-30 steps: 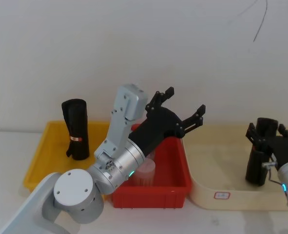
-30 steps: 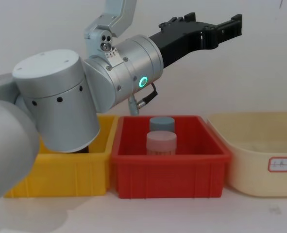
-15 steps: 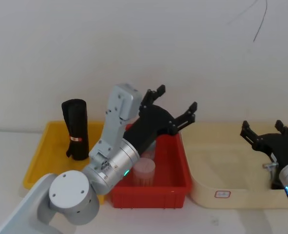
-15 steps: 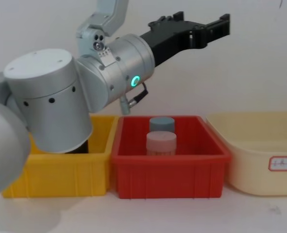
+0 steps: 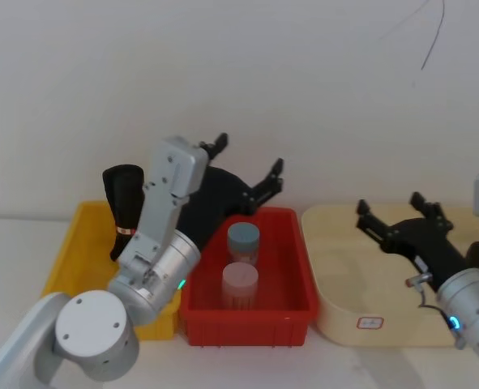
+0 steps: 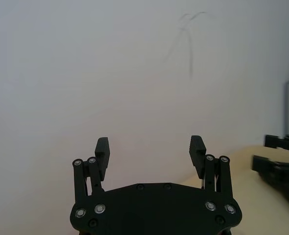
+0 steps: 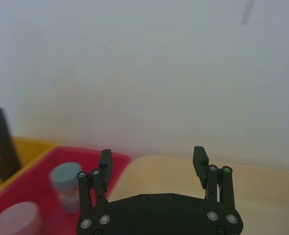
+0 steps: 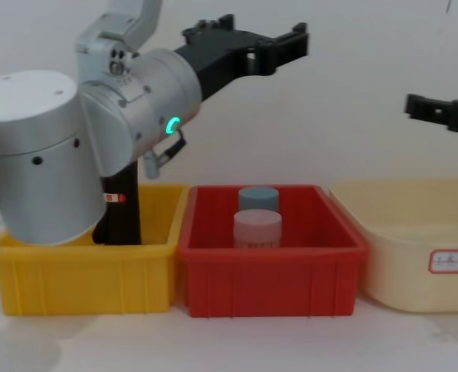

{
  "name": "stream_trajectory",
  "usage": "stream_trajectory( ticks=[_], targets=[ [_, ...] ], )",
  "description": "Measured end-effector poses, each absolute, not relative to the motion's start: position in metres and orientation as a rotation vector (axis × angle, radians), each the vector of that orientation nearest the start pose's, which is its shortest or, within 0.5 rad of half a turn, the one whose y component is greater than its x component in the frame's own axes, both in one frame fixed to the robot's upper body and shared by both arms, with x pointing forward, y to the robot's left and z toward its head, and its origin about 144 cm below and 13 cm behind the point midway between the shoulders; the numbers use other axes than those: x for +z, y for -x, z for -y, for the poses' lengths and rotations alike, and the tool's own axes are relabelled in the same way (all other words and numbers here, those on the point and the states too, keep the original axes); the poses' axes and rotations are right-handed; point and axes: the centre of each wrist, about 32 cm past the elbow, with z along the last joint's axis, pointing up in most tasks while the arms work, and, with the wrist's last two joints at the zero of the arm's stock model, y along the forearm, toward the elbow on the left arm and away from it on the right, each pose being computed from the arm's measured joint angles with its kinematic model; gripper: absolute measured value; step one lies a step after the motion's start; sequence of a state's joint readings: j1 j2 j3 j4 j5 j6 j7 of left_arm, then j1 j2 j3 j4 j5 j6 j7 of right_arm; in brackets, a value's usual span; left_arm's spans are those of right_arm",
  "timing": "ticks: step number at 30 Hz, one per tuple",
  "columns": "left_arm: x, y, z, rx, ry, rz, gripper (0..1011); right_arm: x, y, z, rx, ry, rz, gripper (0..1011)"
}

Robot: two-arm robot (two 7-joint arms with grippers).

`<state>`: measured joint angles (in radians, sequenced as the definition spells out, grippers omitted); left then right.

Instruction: Pick up the garbage bag with the one hand and transfer it to the other hand.

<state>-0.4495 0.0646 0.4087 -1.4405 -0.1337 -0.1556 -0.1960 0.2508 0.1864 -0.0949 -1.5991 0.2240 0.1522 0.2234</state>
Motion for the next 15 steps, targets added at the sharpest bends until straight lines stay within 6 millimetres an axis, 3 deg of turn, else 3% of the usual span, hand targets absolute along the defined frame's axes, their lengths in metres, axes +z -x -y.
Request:
stream_trajectory(
  ticks=[15],
  targets=[
    [1.262,-0.534,-0.146,1.180,0.207,0.420,1001,1.236,-0.512,0.213,-1.002,-0.050,0.060,1000]
  ],
)
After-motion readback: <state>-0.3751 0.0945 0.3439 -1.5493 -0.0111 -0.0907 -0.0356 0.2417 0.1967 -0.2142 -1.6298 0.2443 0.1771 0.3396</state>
